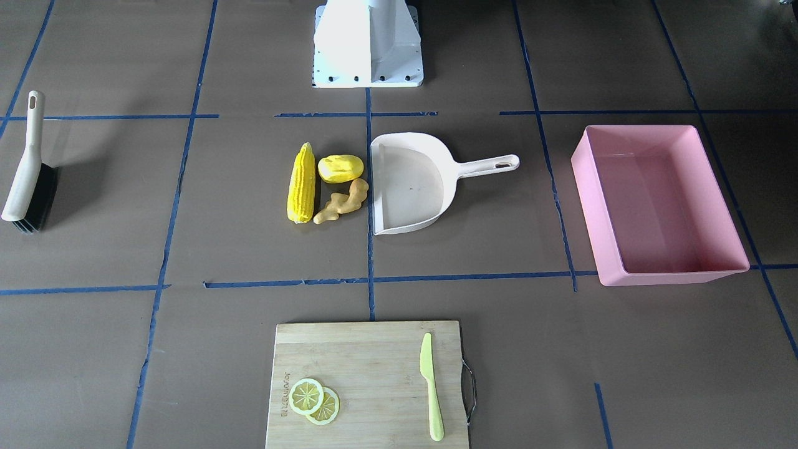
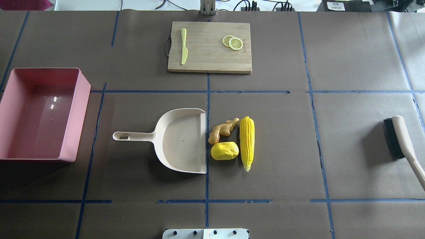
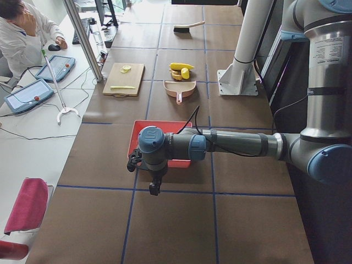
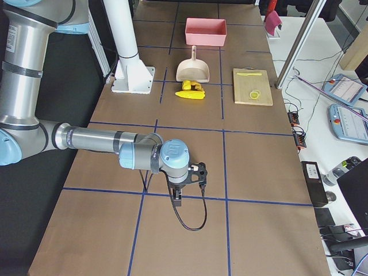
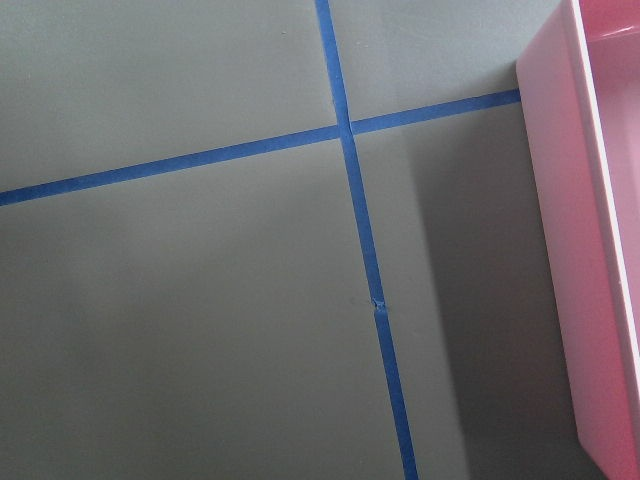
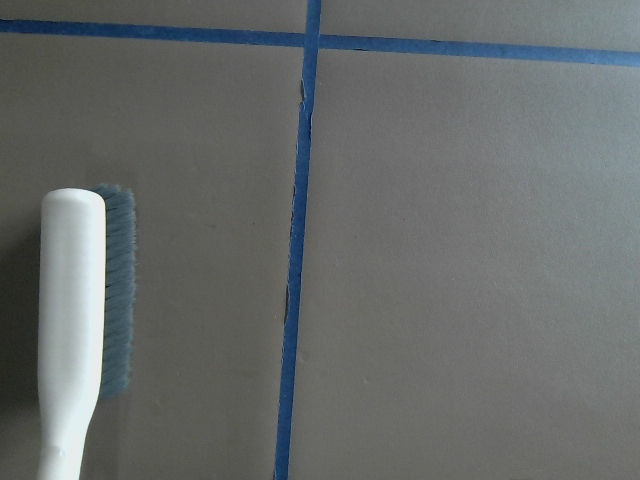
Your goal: Sweep and dump trash into bin
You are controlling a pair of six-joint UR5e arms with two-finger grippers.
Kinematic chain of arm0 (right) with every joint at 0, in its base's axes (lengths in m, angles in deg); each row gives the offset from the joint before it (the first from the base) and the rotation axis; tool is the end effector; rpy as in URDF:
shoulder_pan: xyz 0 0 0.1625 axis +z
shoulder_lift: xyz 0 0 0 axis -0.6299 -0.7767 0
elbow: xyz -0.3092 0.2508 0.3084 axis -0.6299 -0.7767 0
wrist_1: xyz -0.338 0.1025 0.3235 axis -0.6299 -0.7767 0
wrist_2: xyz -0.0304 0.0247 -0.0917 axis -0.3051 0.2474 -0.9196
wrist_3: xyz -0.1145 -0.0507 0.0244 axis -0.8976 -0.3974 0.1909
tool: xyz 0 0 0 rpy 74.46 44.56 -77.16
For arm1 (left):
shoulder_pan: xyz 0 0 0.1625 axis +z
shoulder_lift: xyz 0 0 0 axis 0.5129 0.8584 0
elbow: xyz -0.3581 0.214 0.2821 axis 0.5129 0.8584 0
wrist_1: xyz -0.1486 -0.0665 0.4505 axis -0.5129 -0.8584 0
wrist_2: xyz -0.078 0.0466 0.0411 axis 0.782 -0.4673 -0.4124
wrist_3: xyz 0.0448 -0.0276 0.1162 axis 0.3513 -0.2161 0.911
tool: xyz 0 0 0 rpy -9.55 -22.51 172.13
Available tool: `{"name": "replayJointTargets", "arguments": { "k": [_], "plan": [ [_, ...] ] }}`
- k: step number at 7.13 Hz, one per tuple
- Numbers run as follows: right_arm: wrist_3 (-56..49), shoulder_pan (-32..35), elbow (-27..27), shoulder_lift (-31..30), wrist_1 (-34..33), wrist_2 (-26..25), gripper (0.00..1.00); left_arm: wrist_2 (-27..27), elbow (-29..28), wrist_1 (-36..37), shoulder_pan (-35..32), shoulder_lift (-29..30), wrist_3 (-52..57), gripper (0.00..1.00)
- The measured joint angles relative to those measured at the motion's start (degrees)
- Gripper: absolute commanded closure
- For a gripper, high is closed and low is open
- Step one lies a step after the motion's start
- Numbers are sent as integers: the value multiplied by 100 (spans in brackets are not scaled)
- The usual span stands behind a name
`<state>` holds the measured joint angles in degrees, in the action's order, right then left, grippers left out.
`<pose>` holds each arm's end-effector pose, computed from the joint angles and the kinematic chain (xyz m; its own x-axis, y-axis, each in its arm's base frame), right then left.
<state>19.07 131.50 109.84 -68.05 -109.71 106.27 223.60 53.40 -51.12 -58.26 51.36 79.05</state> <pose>0.0605 -0.4180 0.7618 0.7023 -0.0630 0.7091 0.0317 0.9979 0.0572 -0.0368 -0.5200 0.7316 0.7062 0.1908 -0.6818 -0.1427 0.9816 0.1269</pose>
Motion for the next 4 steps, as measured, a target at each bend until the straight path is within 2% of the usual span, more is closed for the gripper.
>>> {"name": "replayJointTargets", "arguments": {
  "k": [4],
  "plan": [
    [-5, -100, 50, 26, 26, 10, 0, -1, -48, -8, 8, 1, -8, 0]
  ]
}}
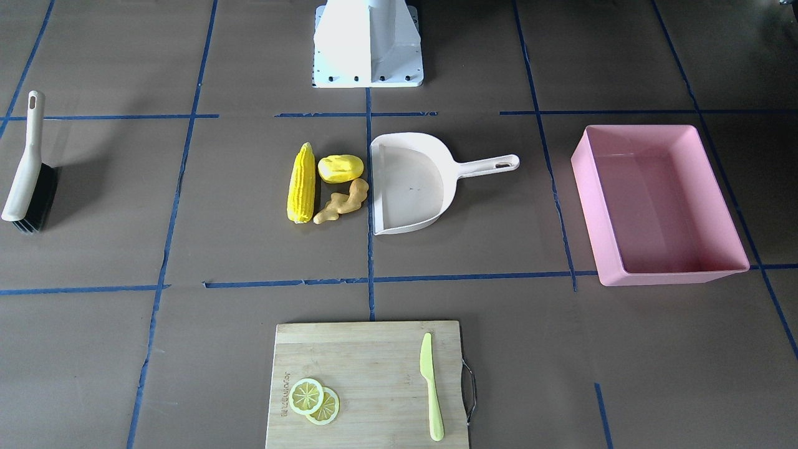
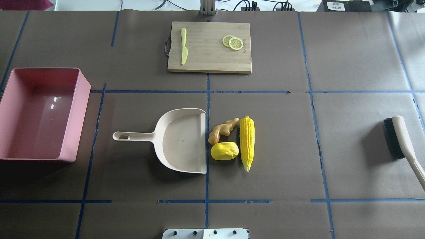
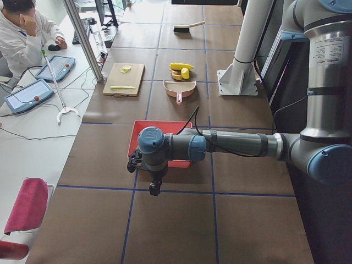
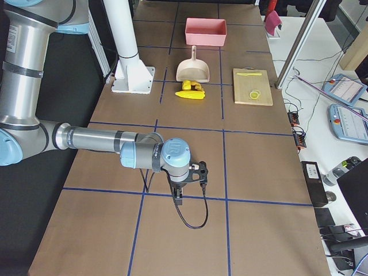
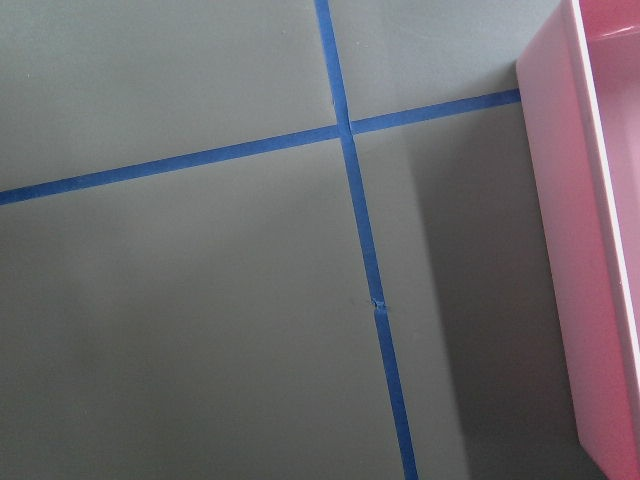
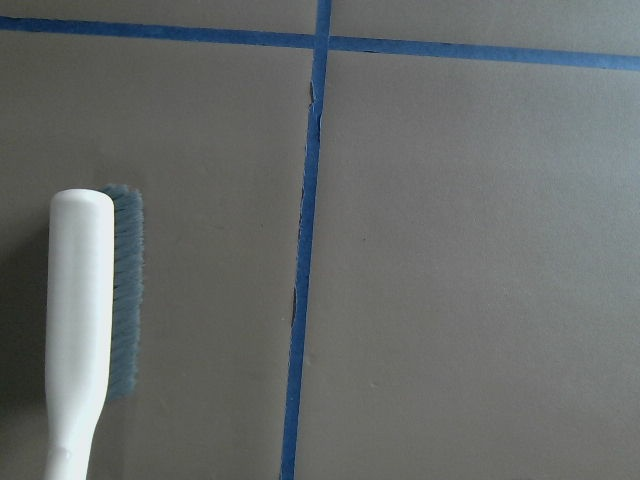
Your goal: Sweep and dump trash into bin
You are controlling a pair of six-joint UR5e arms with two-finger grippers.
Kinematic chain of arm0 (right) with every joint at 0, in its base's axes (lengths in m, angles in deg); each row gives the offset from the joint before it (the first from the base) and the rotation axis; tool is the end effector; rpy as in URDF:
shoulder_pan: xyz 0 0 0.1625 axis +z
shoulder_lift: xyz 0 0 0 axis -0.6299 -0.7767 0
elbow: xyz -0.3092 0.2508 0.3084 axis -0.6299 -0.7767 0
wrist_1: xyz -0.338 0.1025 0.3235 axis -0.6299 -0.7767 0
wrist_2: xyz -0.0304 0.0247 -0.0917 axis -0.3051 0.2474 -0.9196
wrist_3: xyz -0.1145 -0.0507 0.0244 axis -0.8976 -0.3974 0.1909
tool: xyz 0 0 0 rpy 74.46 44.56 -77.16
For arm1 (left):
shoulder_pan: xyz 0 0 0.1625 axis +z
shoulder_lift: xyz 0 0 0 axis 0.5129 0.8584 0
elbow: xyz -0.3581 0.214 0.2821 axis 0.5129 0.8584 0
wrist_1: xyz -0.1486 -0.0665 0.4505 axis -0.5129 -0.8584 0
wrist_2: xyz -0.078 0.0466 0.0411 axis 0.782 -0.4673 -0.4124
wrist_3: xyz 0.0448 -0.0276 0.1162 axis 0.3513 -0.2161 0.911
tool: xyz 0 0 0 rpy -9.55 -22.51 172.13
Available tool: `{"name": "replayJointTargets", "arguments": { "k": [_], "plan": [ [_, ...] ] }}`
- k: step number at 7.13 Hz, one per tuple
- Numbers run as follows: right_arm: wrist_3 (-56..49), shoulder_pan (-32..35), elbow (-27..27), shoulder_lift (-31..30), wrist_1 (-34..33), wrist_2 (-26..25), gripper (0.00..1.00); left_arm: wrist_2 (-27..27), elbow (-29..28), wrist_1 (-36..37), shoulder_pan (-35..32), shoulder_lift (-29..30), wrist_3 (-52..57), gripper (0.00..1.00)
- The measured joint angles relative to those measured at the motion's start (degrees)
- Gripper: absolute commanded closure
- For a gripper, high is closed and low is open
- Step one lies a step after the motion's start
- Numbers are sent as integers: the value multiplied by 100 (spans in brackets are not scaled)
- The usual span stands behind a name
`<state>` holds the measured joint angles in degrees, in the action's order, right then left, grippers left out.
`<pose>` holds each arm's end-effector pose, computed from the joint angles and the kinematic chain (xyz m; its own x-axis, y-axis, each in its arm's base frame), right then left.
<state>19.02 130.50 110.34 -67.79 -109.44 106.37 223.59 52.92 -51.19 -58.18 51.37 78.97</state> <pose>0.0531 -0.4231 0.7543 0.7001 -0.0888 0.7085 0.0496 0.9959 0.0758 -0.0361 -0.5197 0.7361 0.7063 0.1857 -0.6831 -0.1432 0.9825 0.1191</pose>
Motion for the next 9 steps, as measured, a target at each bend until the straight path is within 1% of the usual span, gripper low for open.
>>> {"name": "replayJointTargets", "arguments": {
  "k": [2, 3, 4, 6, 7, 8, 9],
  "plan": [
    [266, -208, 231, -2, 100, 29, 0, 4, -16, -1, 4, -7, 0, 0],
    [736, -485, 468, -13, 177, 31, 0, 10, -18, -1, 5, -12, 0, 0],
    [1374, -865, 656, -59, 461, 21, 0, 17, -19, -1, 4, -15, 0, 0],
    [3122, -1815, 749, -377, 1917, -146, 0, 24, -17, -1, 5, -18, 0, 0],
    [3786, -2260, 746, -561, 2503, -342, 0, 21, -17, -1, 5, -18, -1, 0],
    [4259, -2662, 691, -695, 2935, -570, 0, 21, -18, -1, 5, -19, 0, 0],
    [4538, -2928, 565, -757, 3256, -710, 0, 24, -20, -1, 5, -19, 0, 0]
  ]
}}
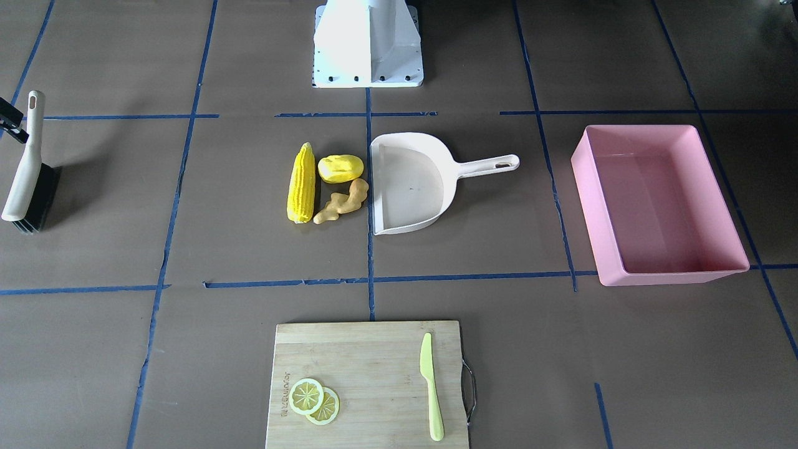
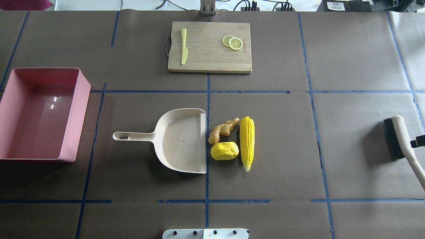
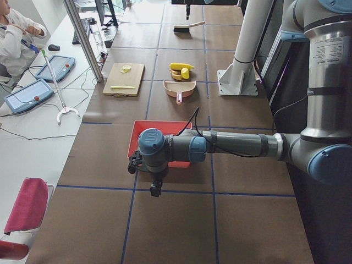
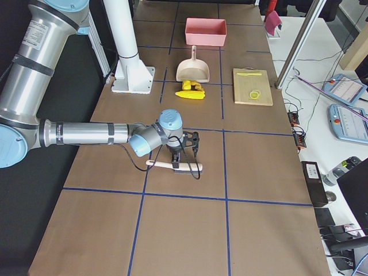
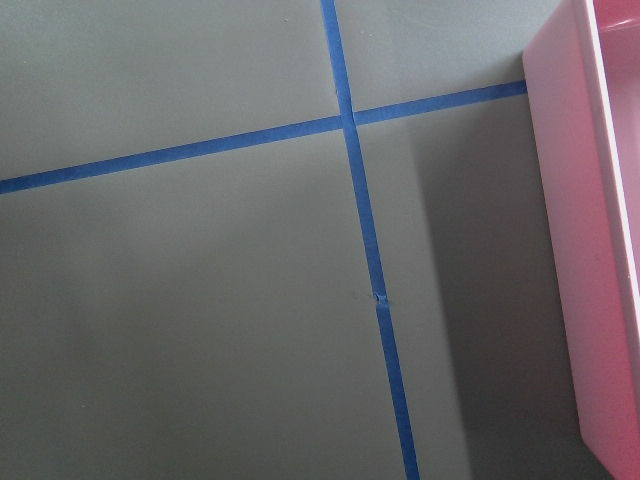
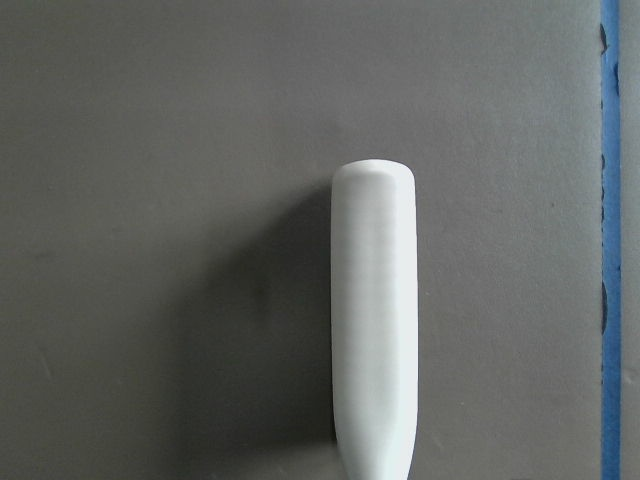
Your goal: Sweep and dump trash into bin
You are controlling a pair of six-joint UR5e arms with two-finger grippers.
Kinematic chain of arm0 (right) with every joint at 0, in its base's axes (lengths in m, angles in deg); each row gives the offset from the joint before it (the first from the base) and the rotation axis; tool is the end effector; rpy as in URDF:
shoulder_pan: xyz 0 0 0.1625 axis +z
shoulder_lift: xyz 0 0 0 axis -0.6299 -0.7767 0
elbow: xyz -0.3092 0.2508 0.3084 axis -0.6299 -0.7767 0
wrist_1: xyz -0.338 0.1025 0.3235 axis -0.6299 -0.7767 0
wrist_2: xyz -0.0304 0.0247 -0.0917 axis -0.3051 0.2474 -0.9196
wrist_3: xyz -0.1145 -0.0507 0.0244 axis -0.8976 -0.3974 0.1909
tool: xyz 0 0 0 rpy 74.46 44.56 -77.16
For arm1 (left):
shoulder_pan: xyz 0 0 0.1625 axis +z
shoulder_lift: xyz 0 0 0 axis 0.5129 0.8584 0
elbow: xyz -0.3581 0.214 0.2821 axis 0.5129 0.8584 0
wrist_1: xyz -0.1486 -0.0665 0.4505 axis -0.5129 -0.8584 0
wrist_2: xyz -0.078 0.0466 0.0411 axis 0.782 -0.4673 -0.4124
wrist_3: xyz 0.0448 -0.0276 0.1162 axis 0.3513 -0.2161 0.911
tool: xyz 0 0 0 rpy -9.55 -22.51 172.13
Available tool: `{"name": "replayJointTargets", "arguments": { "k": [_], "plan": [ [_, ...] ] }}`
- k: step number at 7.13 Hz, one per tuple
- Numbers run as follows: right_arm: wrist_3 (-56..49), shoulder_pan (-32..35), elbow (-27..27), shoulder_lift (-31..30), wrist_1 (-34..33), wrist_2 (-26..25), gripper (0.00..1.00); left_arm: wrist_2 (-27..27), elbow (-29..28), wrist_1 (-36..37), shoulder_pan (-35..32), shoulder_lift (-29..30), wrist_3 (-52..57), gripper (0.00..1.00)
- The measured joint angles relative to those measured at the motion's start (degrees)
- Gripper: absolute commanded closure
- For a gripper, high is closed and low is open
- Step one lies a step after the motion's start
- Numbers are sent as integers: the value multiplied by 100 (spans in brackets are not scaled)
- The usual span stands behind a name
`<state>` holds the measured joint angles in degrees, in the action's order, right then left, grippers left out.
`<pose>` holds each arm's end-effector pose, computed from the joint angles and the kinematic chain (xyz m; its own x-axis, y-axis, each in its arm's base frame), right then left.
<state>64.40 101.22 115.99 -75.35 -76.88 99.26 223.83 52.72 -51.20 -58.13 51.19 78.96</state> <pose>-0.1379 -0.3772 0.6935 0.6771 -0.0185 0.7356 -0.0346 0.9978 0.0570 -0.0353 -0.5177 0.7393 0.7034 0.1816 -0.6872 -0.1434 0.9832 0.1131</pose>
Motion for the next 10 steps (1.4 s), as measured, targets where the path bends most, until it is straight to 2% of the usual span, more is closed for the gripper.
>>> {"name": "replayJointTargets", "arguments": {
  "k": [2, 5, 6, 7, 8, 10],
  "plan": [
    [406, -443, -359, -31, 588, -210, 2, 4, 3, 0, 0, 0, 0, 0],
    [626, -973, -663, -34, 862, -455, 18, -1, 0, -8, 3, 0, 0, 0],
    [644, -1064, -705, -34, 870, -475, 34, -1, 1, -8, 3, 0, 0, 0],
    [651, -1116, -734, -35, 872, -481, 74, -1, 5, -9, 4, 0, 0, 0],
    [650, -1141, -753, -35, 869, -484, 100, -2, 8, -9, 4, 0, 0, 0],
    [621, -1151, -761, -39, 866, -477, 100, -1, 8, -9, 1, 0, 0, 0]
  ]
}}
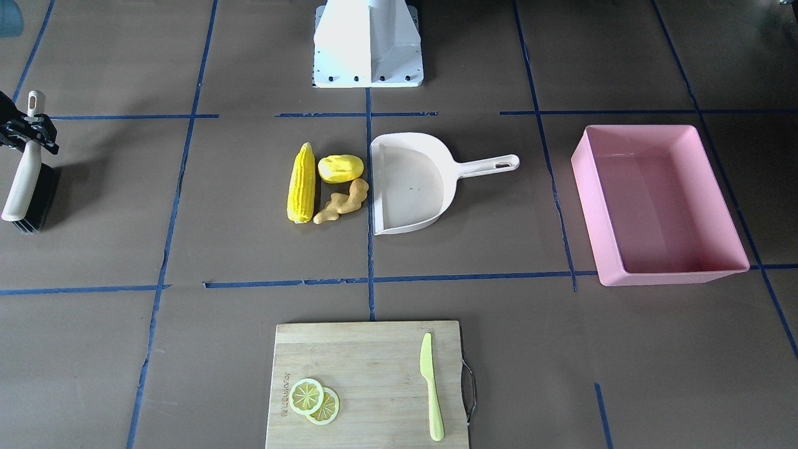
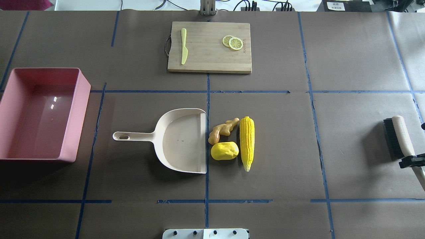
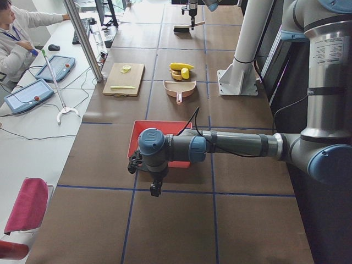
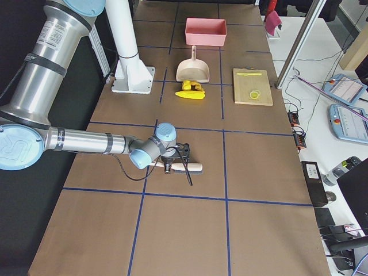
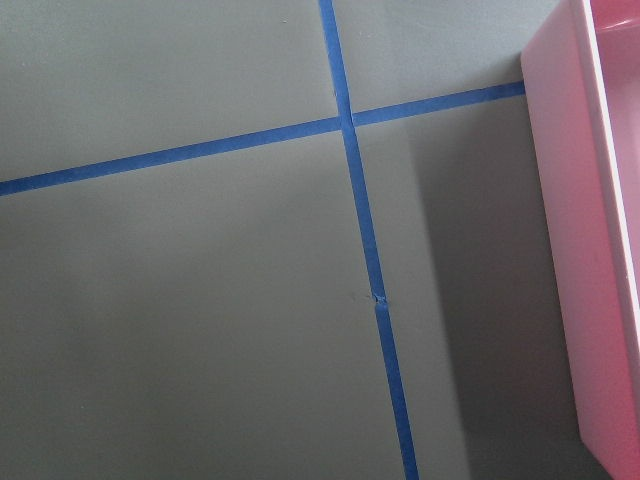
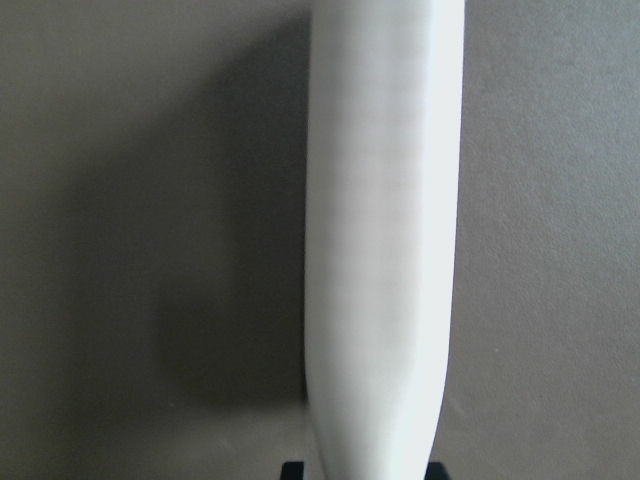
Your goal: Sweep and dump trash into bin
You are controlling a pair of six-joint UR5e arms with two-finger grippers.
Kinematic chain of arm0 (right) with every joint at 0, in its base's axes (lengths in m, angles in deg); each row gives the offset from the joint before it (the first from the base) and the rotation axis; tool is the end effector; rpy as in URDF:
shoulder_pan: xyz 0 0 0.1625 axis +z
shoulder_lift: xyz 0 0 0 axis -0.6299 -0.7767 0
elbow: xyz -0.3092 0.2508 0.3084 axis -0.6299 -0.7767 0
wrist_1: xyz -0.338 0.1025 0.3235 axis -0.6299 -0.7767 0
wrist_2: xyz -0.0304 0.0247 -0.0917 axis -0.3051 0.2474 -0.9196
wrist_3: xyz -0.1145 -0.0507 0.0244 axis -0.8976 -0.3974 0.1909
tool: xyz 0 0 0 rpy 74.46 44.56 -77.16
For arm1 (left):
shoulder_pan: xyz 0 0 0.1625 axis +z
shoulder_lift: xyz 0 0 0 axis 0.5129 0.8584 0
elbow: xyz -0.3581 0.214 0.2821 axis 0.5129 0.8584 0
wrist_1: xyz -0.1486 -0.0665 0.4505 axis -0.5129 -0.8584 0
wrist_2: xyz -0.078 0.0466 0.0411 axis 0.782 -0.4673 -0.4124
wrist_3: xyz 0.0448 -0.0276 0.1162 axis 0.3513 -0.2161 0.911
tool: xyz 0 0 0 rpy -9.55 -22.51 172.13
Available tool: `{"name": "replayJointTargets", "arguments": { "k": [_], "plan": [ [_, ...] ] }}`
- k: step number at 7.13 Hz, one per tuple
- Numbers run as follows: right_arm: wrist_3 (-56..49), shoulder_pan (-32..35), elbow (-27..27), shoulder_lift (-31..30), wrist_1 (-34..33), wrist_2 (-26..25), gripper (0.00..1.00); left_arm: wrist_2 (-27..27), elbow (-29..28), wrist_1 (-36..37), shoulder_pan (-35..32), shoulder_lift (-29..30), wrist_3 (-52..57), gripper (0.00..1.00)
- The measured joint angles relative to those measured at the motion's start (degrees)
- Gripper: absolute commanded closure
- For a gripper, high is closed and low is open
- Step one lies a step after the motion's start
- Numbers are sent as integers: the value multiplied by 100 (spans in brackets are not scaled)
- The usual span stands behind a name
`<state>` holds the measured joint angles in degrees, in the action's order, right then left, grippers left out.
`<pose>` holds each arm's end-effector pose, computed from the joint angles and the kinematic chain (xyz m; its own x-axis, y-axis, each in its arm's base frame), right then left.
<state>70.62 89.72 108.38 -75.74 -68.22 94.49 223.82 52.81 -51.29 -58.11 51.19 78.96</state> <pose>-0.1983 -0.3410 0.7594 0.7105 -0.0549 0.7016 0.0499 0.9984 0.0275 -0.0351 -0.5179 0.7383 0.7034 0.1841 -0.6865 -0.1437 0.9828 0.1162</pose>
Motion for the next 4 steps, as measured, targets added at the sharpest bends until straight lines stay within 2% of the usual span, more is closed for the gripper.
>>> {"name": "replayJointTargets", "arguments": {
  "k": [4],
  "plan": [
    [6, 12, 45, -4, -3, 83, 100, -27, 59, 6, 4, 124, -2, 0]
  ]
}}
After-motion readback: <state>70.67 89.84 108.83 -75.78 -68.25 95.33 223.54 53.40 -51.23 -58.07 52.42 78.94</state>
